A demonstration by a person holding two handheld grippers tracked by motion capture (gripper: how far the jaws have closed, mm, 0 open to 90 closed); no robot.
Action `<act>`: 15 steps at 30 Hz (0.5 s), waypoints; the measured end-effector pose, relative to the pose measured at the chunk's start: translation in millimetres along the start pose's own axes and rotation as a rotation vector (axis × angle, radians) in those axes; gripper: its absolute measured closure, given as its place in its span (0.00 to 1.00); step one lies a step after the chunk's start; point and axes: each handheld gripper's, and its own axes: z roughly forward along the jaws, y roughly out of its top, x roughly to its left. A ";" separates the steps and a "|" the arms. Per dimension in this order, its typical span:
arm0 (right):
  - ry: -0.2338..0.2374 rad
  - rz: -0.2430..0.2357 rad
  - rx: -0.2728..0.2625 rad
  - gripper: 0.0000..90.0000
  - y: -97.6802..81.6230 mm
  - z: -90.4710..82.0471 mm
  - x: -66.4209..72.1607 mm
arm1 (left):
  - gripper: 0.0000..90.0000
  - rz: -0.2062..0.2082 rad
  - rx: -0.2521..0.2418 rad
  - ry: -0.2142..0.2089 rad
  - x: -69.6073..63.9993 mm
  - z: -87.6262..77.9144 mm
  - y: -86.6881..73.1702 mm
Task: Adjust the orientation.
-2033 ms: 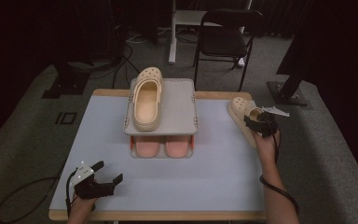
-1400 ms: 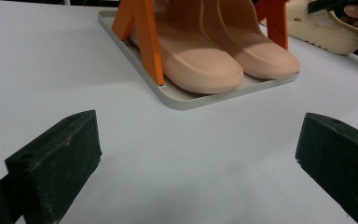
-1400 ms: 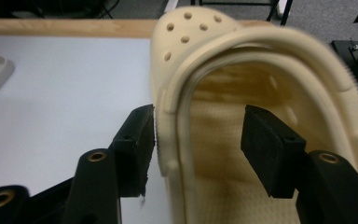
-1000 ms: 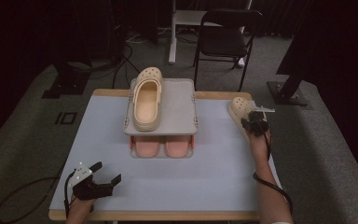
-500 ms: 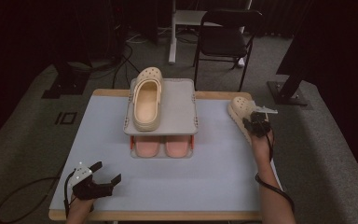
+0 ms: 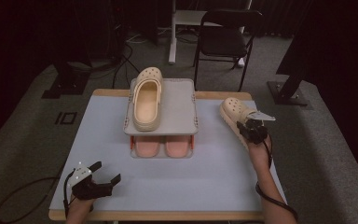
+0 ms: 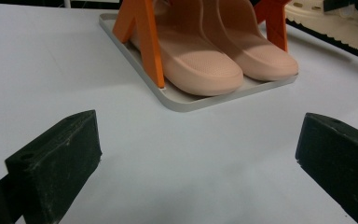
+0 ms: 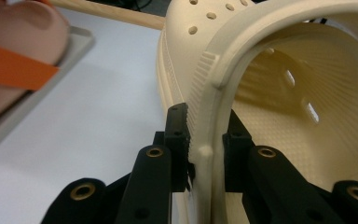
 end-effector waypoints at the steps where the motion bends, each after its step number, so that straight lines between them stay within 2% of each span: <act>1: 0.011 -0.023 -0.001 0.86 -1.3 -4.8 9.1 | 0.00 0.000 -0.002 -0.002 0.1 -0.2 0.2; 7: 0.037 -0.052 -0.005 0.86 -6.4 -11.6 25.1 | 0.00 0.001 -0.004 -0.001 -0.3 -0.7 0.9; 8: 0.046 -0.078 -0.003 0.86 -9.6 -13.2 33.0 | 0.00 -0.001 -0.006 -0.003 -0.4 -0.9 1.1; 15: 0.073 -0.109 0.007 0.86 -18.8 -17.0 47.6 | 0.00 0.002 -0.009 -0.005 -0.5 -1.1 1.5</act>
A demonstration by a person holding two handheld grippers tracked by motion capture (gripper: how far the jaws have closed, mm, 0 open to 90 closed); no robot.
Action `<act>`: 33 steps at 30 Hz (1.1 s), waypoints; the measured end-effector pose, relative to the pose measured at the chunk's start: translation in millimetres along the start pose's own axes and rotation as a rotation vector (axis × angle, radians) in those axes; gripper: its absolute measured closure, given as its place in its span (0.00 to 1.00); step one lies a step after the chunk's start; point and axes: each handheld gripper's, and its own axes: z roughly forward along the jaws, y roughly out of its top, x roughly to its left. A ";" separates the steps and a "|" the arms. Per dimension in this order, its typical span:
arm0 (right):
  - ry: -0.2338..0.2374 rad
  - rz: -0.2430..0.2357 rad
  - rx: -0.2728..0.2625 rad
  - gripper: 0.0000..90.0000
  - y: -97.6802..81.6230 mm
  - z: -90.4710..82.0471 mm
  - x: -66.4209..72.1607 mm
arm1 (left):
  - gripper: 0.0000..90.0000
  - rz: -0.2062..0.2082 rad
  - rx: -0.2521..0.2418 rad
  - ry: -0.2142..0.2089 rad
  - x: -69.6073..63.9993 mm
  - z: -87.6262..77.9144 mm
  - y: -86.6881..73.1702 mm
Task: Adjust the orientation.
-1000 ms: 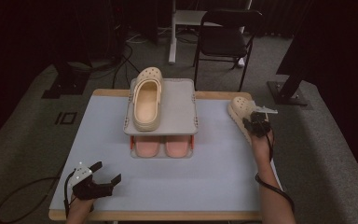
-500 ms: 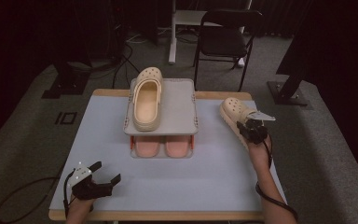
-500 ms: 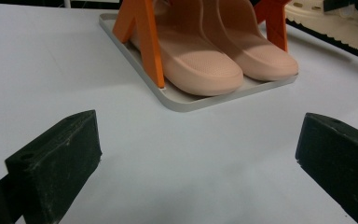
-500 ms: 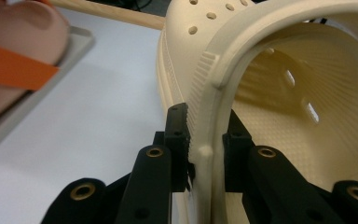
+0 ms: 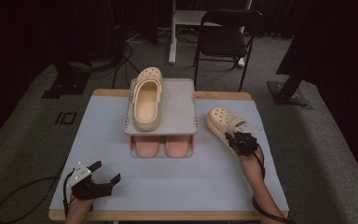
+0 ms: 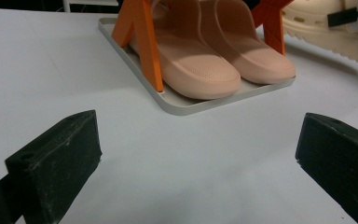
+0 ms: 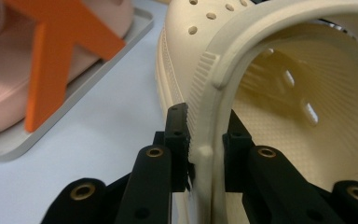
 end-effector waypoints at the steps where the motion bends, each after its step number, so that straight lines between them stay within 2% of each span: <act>1: 0.016 -0.007 -0.004 0.86 -2.4 -1.8 4.0 | 0.00 0.001 0.000 -0.001 0.2 0.0 0.1; 9: 0.033 -0.034 -0.001 0.86 -9.5 -4.4 19.2 | 0.00 0.001 -0.001 0.003 1.1 -0.2 0.2; 13: 0.037 -0.053 0.024 0.86 -17.1 1.7 26.1 | 0.00 0.000 -0.004 0.001 1.5 -0.3 0.0; 18: 0.047 -0.044 0.047 0.86 -23.0 9.9 27.1 | 0.00 0.000 -0.003 0.002 1.7 -0.1 -0.1; 24: 0.061 -0.020 0.045 0.85 -24.0 10.7 25.5 | 0.00 -0.001 -0.003 0.000 1.6 0.4 -0.1; 26: 0.073 -0.010 0.044 0.73 -24.0 9.3 23.8 | 0.00 -0.003 -0.001 -0.002 1.1 0.6 -0.1; 27: 0.094 -0.002 0.047 0.68 -23.5 8.1 23.0 | 0.00 -0.003 -0.001 -0.002 1.1 0.6 -0.1; 30: 0.092 -0.010 0.043 0.62 -22.4 3.5 23.1 | 0.00 -0.002 -0.001 -0.002 1.0 0.6 0.0; 31: 0.111 -0.007 0.038 0.58 -21.2 -2.2 21.7 | 0.00 -0.001 0.000 -0.001 1.0 0.6 0.0; 33: 0.109 -0.001 0.019 0.54 -20.7 -9.1 18.8 | 0.00 -0.002 -0.002 -0.002 1.0 0.6 0.0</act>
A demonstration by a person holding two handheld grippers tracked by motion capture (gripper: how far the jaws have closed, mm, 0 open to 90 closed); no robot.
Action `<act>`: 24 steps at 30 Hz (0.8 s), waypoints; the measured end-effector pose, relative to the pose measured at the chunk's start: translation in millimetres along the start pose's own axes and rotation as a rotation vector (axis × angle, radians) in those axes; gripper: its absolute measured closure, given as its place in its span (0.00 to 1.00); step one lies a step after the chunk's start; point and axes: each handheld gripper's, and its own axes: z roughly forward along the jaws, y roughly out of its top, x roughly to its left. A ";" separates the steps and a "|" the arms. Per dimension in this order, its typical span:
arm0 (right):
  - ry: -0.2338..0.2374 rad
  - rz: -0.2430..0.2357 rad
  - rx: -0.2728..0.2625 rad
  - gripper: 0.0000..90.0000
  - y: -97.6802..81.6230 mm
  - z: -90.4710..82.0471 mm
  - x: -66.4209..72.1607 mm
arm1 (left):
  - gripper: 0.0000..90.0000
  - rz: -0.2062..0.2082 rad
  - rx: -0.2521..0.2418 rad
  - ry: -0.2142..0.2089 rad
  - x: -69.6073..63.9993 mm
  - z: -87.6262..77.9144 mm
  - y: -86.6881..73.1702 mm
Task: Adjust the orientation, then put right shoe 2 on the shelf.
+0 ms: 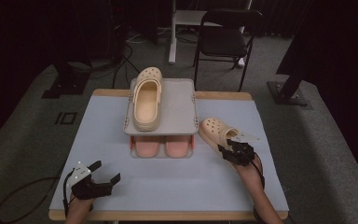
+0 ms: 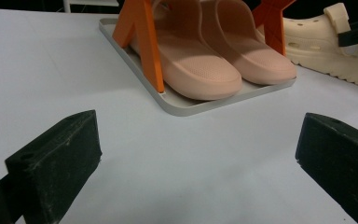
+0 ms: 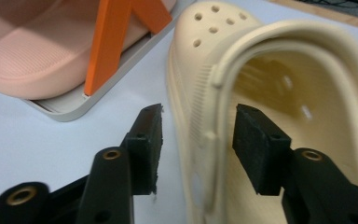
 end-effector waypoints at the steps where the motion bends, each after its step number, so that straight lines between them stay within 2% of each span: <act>1: 0.000 0.000 0.000 0.54 0.0 0.0 0.0 | 0.00 0.000 0.001 0.001 0.0 -0.1 0.1; 4: 0.009 0.036 -0.038 0.50 0.4 -14.3 -9.4 | 0.00 -0.001 0.001 0.000 -0.2 -0.2 0.0; 6: 0.004 0.041 -0.050 0.49 0.1 -18.0 -12.3 | 0.00 -0.003 0.000 -0.001 -0.2 -0.1 -0.1; 7: 0.006 0.063 -0.068 0.48 -0.3 -24.3 -18.9 | 0.00 -0.002 -0.001 -0.001 -0.5 0.0 0.2; 9: 0.003 0.067 -0.079 0.48 -0.9 -27.5 -22.2 | 0.00 0.000 -0.001 -0.002 -0.6 0.1 0.4; 12: -0.015 0.076 -0.090 0.48 -2.9 -35.8 -35.3 | 0.00 0.001 0.000 0.000 -0.5 0.5 0.3; 19: -0.030 0.102 -0.092 0.48 -5.9 -35.5 -52.2 | 0.00 0.003 0.001 0.000 -0.8 0.8 0.3; 24: -0.033 0.124 -0.070 0.48 -6.9 -26.5 -64.3 | 0.00 0.006 0.003 -0.001 -1.0 1.1 0.0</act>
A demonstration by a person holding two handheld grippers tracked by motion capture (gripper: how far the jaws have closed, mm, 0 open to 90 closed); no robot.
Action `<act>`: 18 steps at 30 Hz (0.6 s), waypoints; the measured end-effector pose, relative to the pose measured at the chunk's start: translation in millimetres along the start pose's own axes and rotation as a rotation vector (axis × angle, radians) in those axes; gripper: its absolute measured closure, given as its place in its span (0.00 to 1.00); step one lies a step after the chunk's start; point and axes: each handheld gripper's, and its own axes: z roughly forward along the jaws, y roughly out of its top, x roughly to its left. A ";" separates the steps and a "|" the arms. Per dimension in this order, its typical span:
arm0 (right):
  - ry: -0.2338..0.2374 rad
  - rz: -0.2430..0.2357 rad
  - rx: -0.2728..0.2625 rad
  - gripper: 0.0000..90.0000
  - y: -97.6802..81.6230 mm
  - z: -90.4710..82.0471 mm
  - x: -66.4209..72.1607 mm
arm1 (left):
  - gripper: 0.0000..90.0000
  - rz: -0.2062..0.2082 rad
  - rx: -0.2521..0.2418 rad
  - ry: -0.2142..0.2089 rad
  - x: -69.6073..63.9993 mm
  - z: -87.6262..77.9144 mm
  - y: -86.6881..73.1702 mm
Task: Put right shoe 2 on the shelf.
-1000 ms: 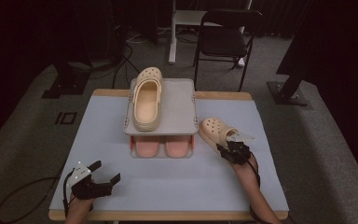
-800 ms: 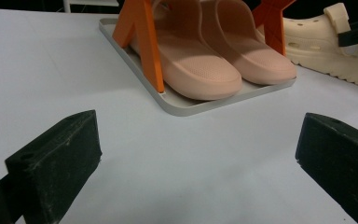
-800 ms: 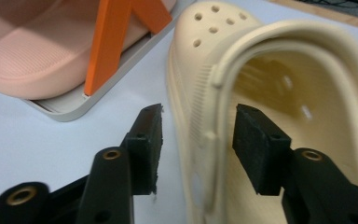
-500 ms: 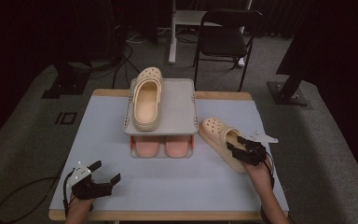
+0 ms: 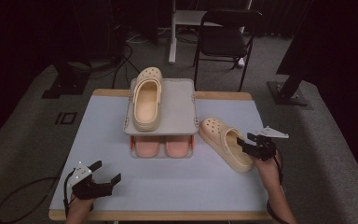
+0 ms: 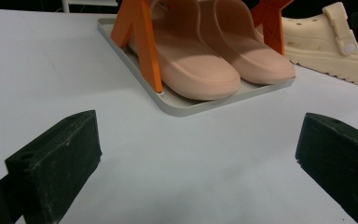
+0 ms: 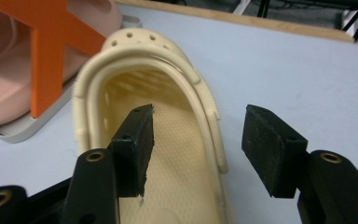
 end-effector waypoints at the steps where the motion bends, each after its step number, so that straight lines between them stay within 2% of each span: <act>1: 0.002 0.000 0.016 0.49 -0.4 6.3 -3.4 | 0.00 -0.001 -0.001 -0.002 0.4 0.0 -0.1; 6: 0.006 -0.018 0.041 0.54 2.2 18.4 -7.5 | 0.00 -0.003 0.000 -0.001 0.6 0.2 -0.3; 9: 0.028 -0.029 0.062 0.63 7.2 30.5 -10.8 | 0.00 -0.001 0.002 0.001 0.8 -0.1 -0.4; 11: 0.019 -0.047 0.073 0.65 8.6 35.3 -10.4 | 0.00 -0.003 0.002 -0.001 1.3 -0.7 -0.6; 15: 0.032 -0.063 0.087 0.72 9.7 41.0 -10.4 | 0.00 -0.007 0.002 0.000 2.1 -0.6 -1.0; 18: 0.039 -0.072 0.087 0.74 9.8 42.8 -10.2 | 0.00 -0.010 0.002 0.000 1.7 0.3 -1.3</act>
